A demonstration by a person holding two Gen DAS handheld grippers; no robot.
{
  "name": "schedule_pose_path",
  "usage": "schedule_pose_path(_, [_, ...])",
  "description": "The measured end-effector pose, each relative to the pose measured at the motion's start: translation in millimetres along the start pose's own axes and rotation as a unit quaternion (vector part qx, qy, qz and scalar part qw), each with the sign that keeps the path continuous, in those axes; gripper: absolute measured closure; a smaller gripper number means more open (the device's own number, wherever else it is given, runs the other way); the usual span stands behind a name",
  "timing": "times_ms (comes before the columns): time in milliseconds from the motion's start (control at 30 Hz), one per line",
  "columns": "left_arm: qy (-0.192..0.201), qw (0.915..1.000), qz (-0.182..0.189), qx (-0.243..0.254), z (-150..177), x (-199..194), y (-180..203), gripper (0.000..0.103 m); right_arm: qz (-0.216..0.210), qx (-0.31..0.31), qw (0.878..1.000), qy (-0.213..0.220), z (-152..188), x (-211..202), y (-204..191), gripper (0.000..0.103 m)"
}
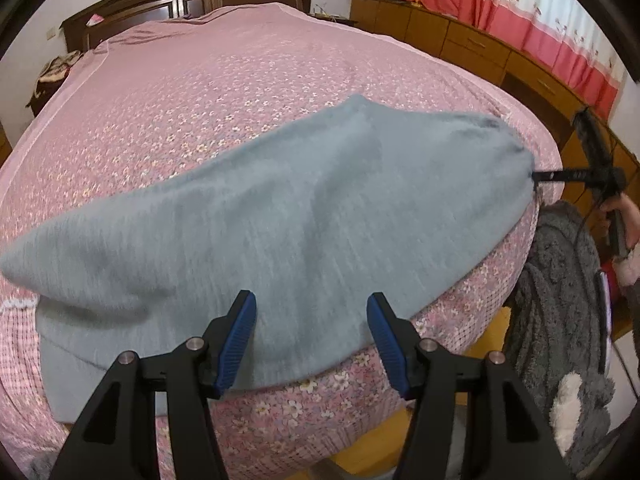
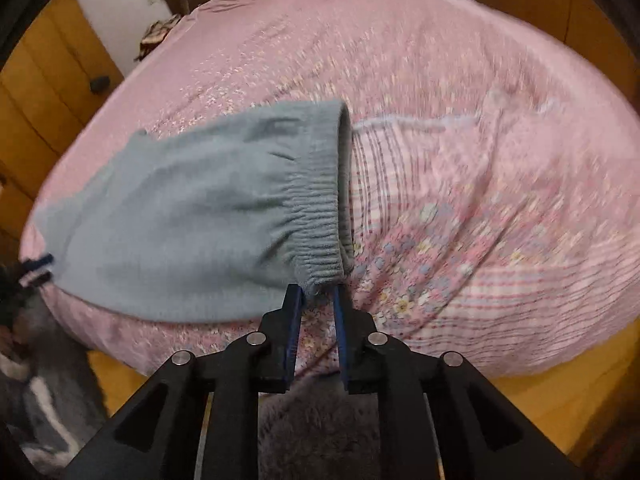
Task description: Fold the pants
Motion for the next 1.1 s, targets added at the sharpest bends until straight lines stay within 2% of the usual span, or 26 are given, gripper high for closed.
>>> schedule_pose_path(67, [0.004,0.9998,0.005,-0.019,4,-10,-9,0.042,0.098,-0.038,0.994,0.028,-5,-18,-25,0.087])
schedule_pose_path(100, [0.007,0.9996,0.003,-0.029,7,-17,-16,0.042,0.148,-0.066,0.985,0.052,-11,-33,-44,0.086])
schedule_pose_path(133, [0.012,0.9993,-0.004,-0.035,11,-23,-24,0.04,0.182,-0.092,0.976,0.075,-18,-46,-66,0.086])
schedule_pose_path(167, [0.018,0.9988,-0.02,-0.041,14,-31,-33,0.035,0.193,-0.11,0.971,0.088,-24,-54,-86,0.083])
schedule_pose_path(267, [0.039,0.9944,-0.067,-0.072,24,-52,-69,0.026,0.165,-0.166,0.964,0.125,-41,-65,-165,0.075])
schedule_pose_path(333, [0.053,0.9893,-0.092,-0.1,29,-63,-99,0.025,0.105,-0.209,0.962,0.141,-47,-61,-232,0.076])
schedule_pose_path(367, [0.059,0.985,-0.108,-0.121,32,-68,-118,0.025,0.062,-0.242,0.957,0.15,-46,-55,-274,0.076])
schedule_pose_path(433, [0.073,0.9756,-0.131,-0.16,38,-77,-149,0.025,-0.012,-0.322,0.93,0.178,-35,-35,-370,0.076])
schedule_pose_path(467, [0.083,0.9709,-0.138,-0.177,42,-82,-163,0.025,-0.031,-0.355,0.915,0.188,-27,-24,-405,0.077])
schedule_pose_path(533, [0.107,0.9586,-0.167,-0.204,51,-90,-188,0.025,-0.062,-0.432,0.877,0.201,-6,5,-483,0.084])
schedule_pose_path(567, [0.11,0.9539,-0.182,-0.212,55,-91,-195,0.025,-0.07,-0.472,0.854,0.209,9,23,-517,0.09])
schedule_pose_path(633, [0.108,0.9442,-0.211,-0.229,63,-90,-209,0.025,-0.052,-0.541,0.809,0.223,32,60,-579,0.091])
schedule_pose_path(700, [0.103,0.9385,-0.221,-0.245,74,-88,-220,0.025,-0.035,-0.577,0.781,0.236,48,87,-602,0.091])
schedule_pose_path(767, [0.095,0.9348,-0.229,-0.254,84,-85,-229,0.025,-0.013,-0.603,0.759,0.245,57,107,-624,0.091])
schedule_pose_path(800, [0.089,0.9337,-0.235,-0.255,88,-83,-231,0.025,-0.004,-0.61,0.753,0.247,58,114,-632,0.091])
schedule_pose_path(867, [0.075,0.9302,-0.255,-0.253,93,-80,-235,0.025,0.006,-0.609,0.754,0.246,55,121,-641,0.091])
schedule_pose_path(1000, [0.072,0.9291,-0.256,-0.257,98,-77,-238,0.025,0.021,-0.583,0.767,0.266,44,125,-644,0.091])
schedule_pose_path(1100, [0.078,0.931,-0.254,-0.251,98,-79,-236,0.024,0.011,-0.571,0.781,0.252,35,125,-638,0.091])
Point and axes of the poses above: each gripper's, at about its wrist camera, not at the fingertips, and x roughly the way its jaws point, y to its right, z to its underside, the point moved 1 cm from there along x, roughly the way its jaws point, and after that the axes turned 1 degree about -y, right-handed, at the moved point
